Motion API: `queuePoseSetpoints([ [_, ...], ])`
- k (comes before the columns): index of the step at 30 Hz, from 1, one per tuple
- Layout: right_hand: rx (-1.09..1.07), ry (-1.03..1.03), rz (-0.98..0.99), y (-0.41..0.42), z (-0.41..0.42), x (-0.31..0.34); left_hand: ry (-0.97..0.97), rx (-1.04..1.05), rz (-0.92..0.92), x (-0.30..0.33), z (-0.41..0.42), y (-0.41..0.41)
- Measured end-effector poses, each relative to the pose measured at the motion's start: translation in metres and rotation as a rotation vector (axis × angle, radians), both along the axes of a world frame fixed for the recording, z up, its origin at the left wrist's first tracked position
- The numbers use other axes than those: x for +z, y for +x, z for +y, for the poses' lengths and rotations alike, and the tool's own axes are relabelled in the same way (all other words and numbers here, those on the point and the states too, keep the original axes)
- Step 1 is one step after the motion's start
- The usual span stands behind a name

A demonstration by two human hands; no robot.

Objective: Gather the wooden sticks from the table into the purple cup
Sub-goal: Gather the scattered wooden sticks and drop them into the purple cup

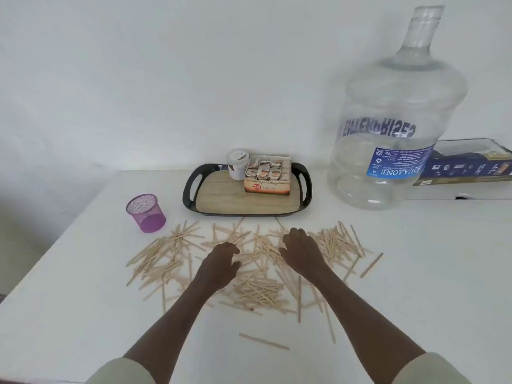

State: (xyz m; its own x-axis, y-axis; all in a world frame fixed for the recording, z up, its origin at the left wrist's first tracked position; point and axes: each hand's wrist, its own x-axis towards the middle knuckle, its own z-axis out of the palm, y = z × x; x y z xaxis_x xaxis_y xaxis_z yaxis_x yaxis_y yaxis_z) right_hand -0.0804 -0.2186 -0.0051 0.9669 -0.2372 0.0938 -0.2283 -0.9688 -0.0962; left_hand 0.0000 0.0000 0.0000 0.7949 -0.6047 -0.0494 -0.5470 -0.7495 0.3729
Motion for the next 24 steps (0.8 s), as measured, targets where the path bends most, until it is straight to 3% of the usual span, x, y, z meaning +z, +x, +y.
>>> queuePoseSetpoints([
  [4,-0.231,0.042,0.017,0.005,0.008,-0.005,-0.009,0.088,-0.007,-0.009,-0.007,0.011],
  [9,-0.285,0.038,0.138,0.018,0.024,-0.015,0.167,0.078,0.018,-0.022,-0.015,0.028],
  [16,-0.262,0.117,0.035,0.031,0.038,-0.022,0.01,0.071,-0.089,-0.027,-0.014,0.031],
  [24,-0.266,0.173,0.065,0.033,0.04,-0.02,-0.036,0.022,-0.048,-0.032,-0.012,0.039],
])
